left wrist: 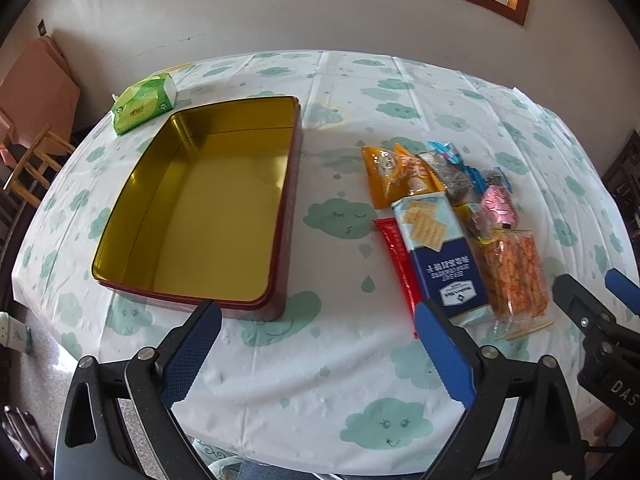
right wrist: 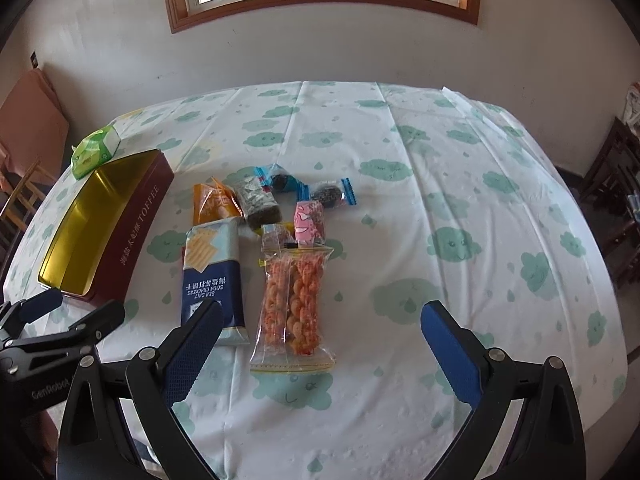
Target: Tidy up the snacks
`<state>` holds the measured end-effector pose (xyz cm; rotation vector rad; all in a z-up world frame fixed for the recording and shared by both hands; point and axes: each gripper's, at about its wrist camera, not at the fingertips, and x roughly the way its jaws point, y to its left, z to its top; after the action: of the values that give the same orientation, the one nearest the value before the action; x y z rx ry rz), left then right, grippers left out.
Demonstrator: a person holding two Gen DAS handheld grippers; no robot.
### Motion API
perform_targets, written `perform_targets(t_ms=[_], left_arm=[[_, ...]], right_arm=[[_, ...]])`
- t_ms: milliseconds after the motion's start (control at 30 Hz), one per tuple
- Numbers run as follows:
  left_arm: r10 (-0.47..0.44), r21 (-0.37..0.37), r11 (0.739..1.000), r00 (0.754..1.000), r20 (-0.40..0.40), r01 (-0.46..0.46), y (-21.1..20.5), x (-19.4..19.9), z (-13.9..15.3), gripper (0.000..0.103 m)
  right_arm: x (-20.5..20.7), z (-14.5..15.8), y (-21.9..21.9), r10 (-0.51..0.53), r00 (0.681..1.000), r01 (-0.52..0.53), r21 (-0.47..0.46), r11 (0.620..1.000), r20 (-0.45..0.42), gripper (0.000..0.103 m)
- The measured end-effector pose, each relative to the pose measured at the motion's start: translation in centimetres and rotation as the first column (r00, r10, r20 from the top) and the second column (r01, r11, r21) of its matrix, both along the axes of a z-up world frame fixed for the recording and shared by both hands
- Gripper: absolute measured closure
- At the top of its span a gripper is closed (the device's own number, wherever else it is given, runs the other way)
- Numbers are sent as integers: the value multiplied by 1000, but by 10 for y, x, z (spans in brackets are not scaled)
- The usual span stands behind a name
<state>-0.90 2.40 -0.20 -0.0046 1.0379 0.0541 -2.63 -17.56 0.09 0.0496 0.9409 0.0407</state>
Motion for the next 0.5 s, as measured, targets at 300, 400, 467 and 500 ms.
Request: perform_targets(t_ms=[300,400,467,500], left_arm=[[2,18,1000,1000,-15,-2,5,6,-4,9],[-5,21,1000,1000,-19,5,4,6,-6,9],[-6,21,1000,1000,-23,6,3,6,-7,9],[-6,19,1000,1000,-26,6,3,6,-7,9]], right_arm=[[1,-1,5,16,1000,-16,-6,1000,0,4],[2,-1,5,12,1000,-12,0,1000,0,4],[2,-2,6,12,1000,-13,-5,1000,-4,4],[2,-2,6,14,1000,-14,-6,1000,-5,4]])
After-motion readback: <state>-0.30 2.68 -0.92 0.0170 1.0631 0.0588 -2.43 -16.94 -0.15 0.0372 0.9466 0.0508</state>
